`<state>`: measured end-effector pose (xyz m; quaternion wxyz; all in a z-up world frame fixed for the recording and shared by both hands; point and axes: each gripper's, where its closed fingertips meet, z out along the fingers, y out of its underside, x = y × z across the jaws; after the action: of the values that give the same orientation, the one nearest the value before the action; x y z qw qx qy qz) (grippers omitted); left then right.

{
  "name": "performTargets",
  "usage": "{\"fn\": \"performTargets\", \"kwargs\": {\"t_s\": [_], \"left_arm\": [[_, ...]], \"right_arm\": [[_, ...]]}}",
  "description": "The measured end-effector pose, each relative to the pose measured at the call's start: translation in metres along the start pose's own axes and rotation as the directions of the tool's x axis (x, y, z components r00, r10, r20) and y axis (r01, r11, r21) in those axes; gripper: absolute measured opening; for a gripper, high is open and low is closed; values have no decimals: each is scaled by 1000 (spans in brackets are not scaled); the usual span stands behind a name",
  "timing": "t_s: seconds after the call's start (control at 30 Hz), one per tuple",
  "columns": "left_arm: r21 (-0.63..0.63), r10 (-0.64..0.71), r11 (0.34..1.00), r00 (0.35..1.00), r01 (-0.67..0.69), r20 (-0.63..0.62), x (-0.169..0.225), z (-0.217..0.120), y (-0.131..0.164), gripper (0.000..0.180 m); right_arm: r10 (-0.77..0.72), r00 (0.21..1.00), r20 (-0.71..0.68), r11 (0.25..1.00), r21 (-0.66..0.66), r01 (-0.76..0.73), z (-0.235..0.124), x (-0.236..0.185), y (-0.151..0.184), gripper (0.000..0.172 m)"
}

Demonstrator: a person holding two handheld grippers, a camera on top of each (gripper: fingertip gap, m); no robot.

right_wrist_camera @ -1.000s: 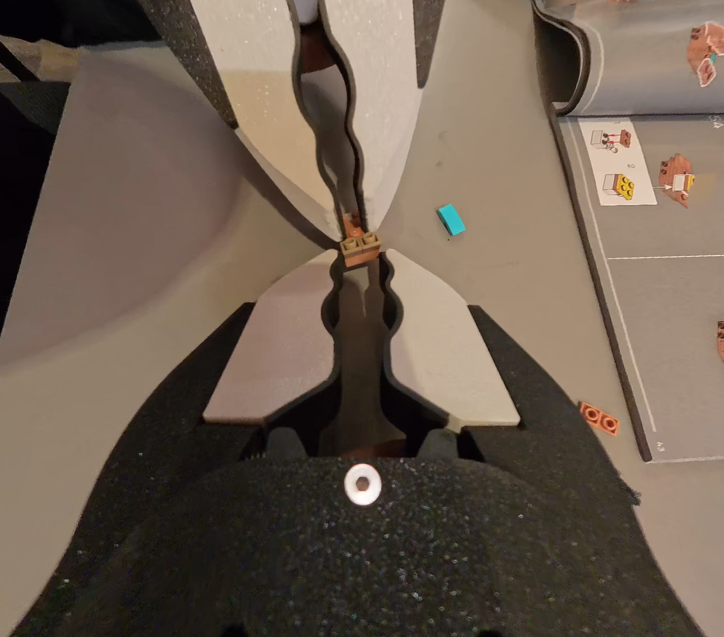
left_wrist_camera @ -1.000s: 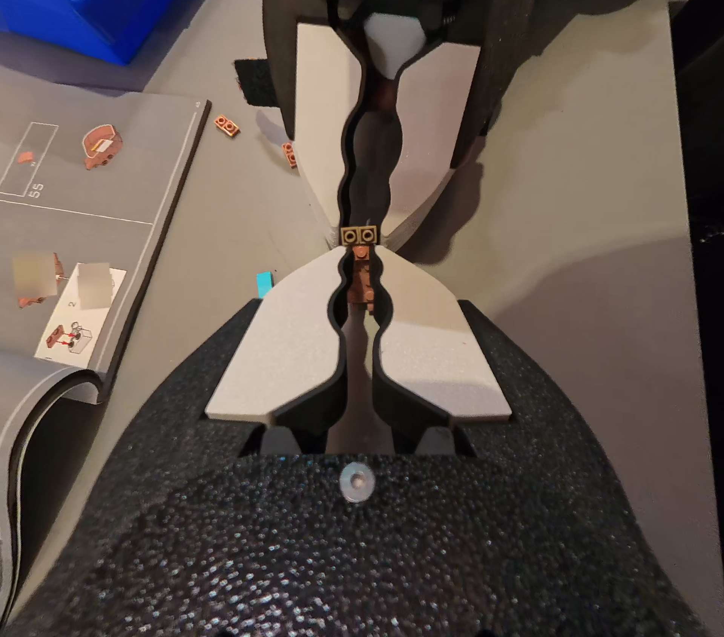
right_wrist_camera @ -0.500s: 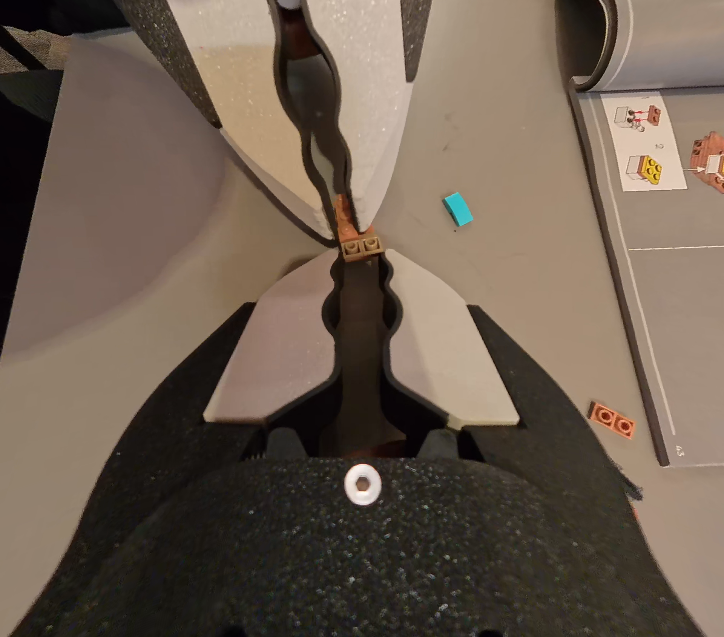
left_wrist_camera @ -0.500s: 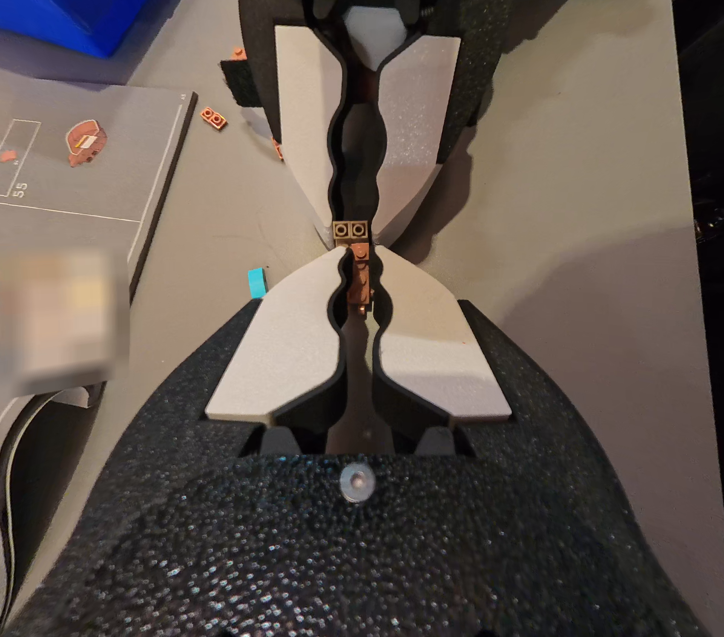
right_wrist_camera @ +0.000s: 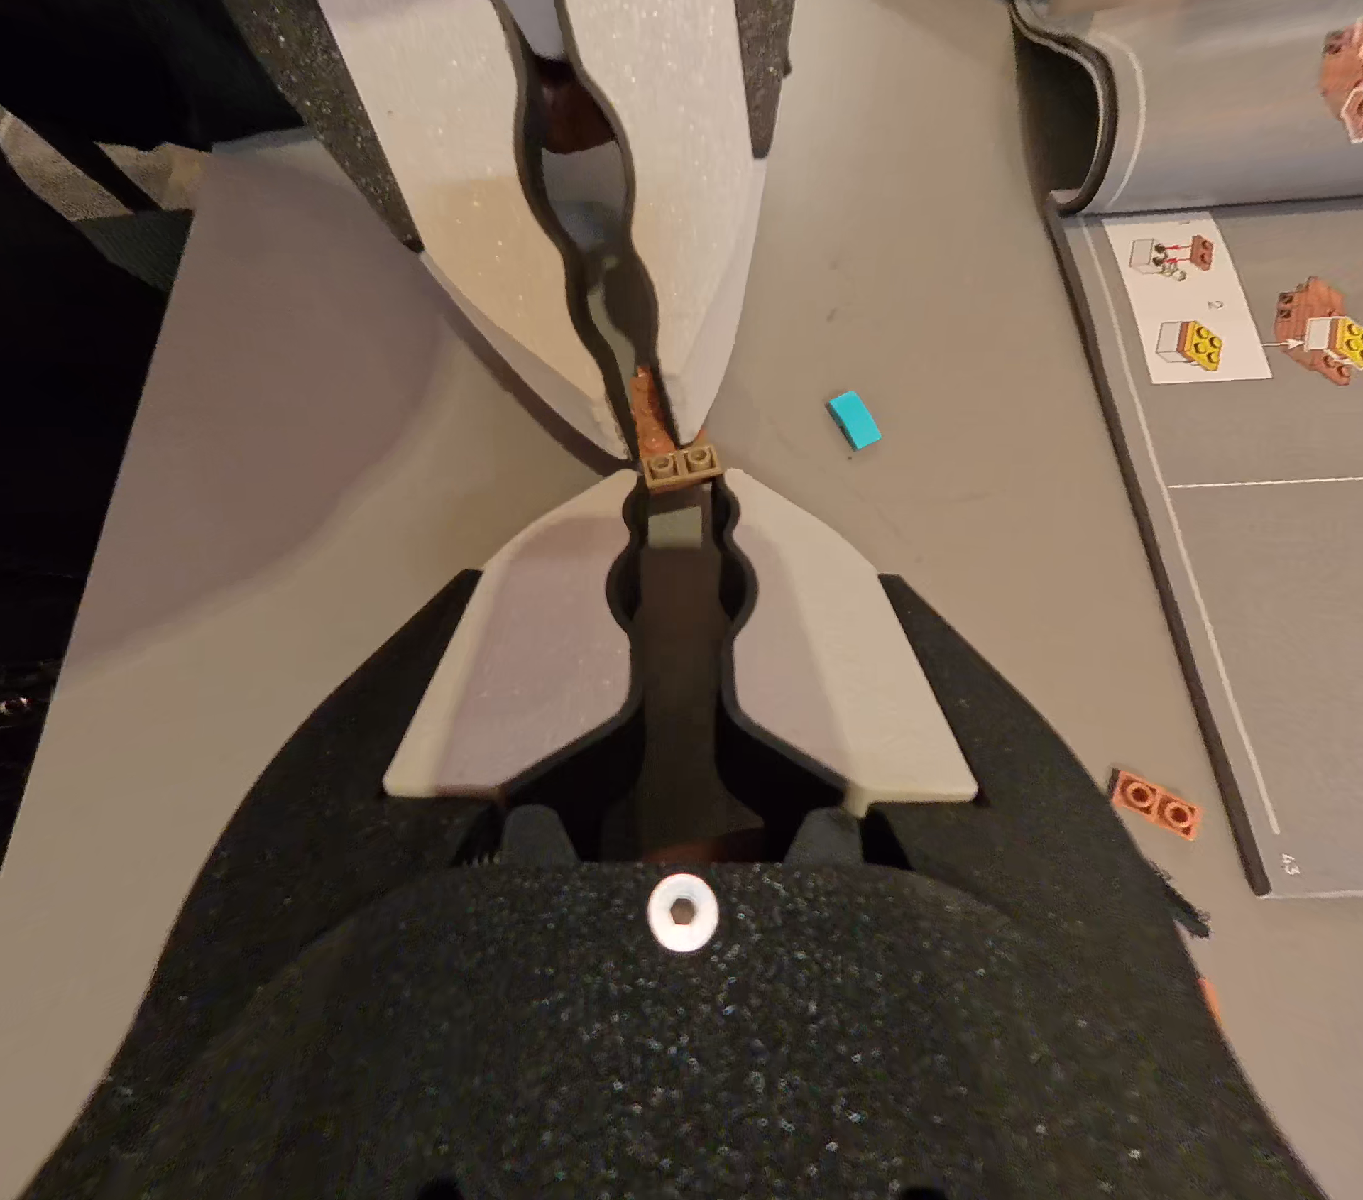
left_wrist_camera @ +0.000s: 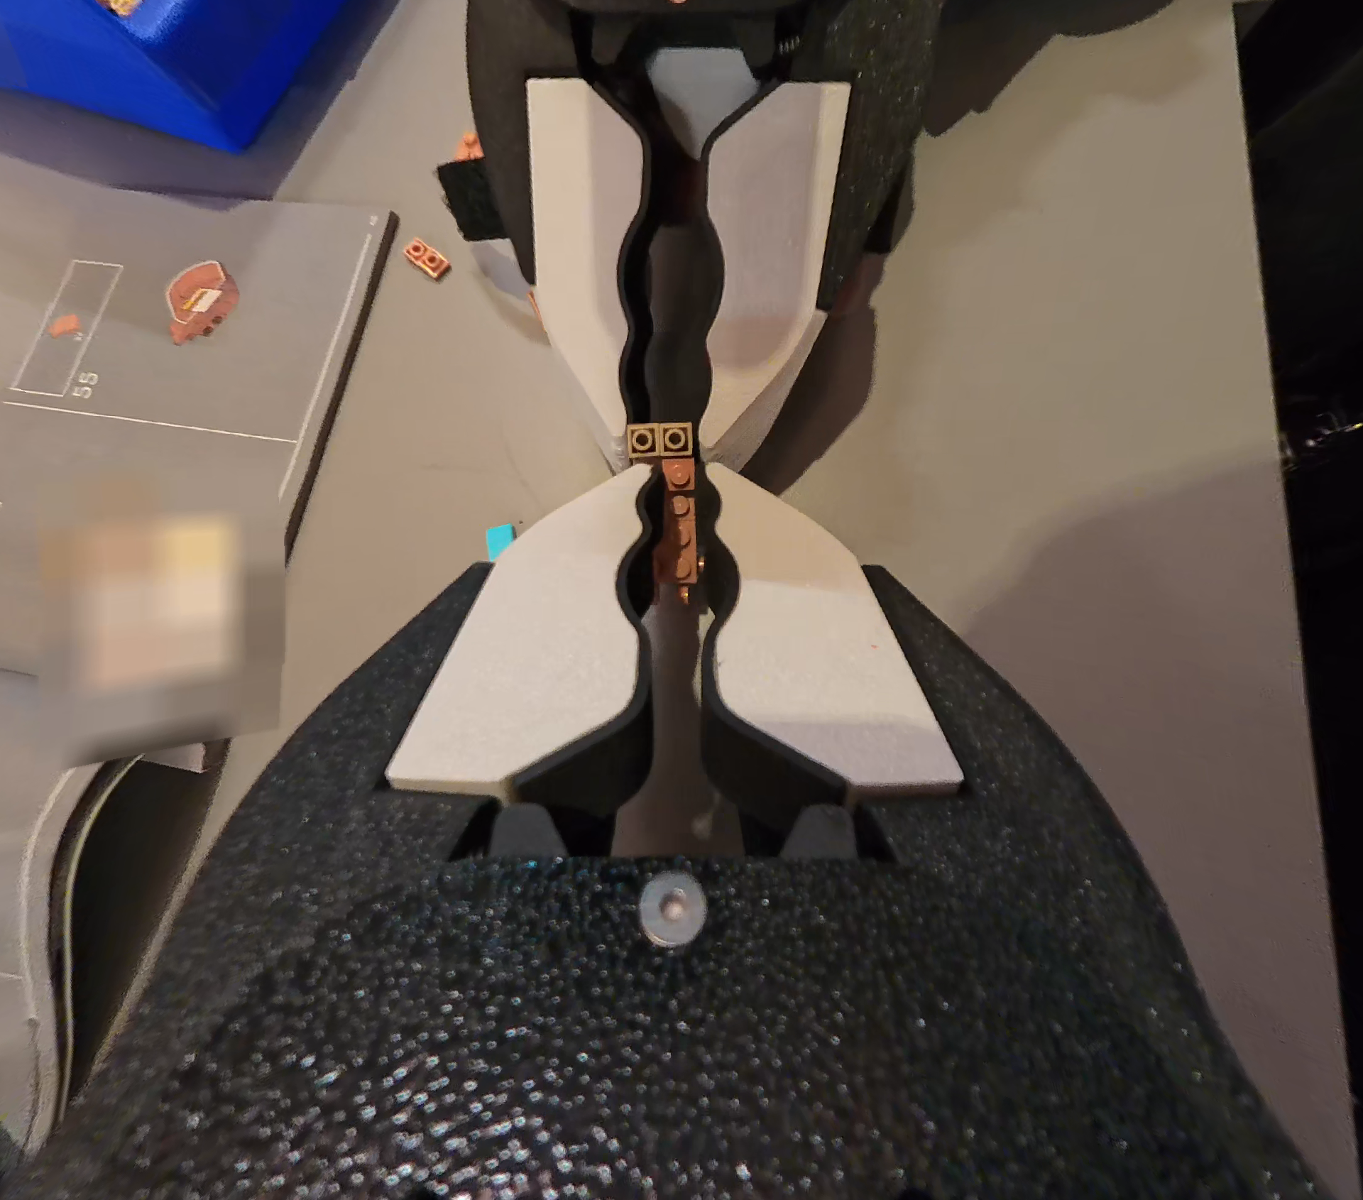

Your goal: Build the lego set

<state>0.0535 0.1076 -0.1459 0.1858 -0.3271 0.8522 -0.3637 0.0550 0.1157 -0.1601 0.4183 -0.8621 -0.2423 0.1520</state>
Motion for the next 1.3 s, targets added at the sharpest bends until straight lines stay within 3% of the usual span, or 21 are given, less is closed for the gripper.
{"fn": "performTargets", "kwargs": {"t_s": [0.33, 0.5, 0.77, 0.9, 1.03, 1.2, 1.3], "left_arm": [[-104, 28, 994, 999, -30, -22, 4, -14, -21, 7], [-174, 47, 984, 999, -49, -16, 5, -14, -24, 10], [-179, 51, 983, 999, -48, 13, 4, -16, -30, 16], [-104, 14, 995, 999, -9, 38, 0, -25, -33, 23], [62, -34, 998, 999, 31, 39, -4, -35, -33, 36], [318, -120, 940, 992, 125, -34, -1, -36, -36, 42], [383, -167, 907, 985, 174, -52, -2, -31, -36, 42]], "right_arm": [[20, 1000, 18, 984, 178, -23, -17, -6, -19, 16], [28, 999, 26, 979, 202, -33, -22, -10, -19, 16], [42, 998, 38, 971, 235, -50, -28, -12, -20, 16], [57, 997, 59, 964, 255, -70, -30, -13, -23, 16], [71, 993, 90, 953, 288, -94, -35, -14, -28, 16], [96, 989, 113, 936, 328, -128, -41, -11, -34, 16], [97, 989, 114, 934, 333, -130, -41, -10, -35, 16]]}}
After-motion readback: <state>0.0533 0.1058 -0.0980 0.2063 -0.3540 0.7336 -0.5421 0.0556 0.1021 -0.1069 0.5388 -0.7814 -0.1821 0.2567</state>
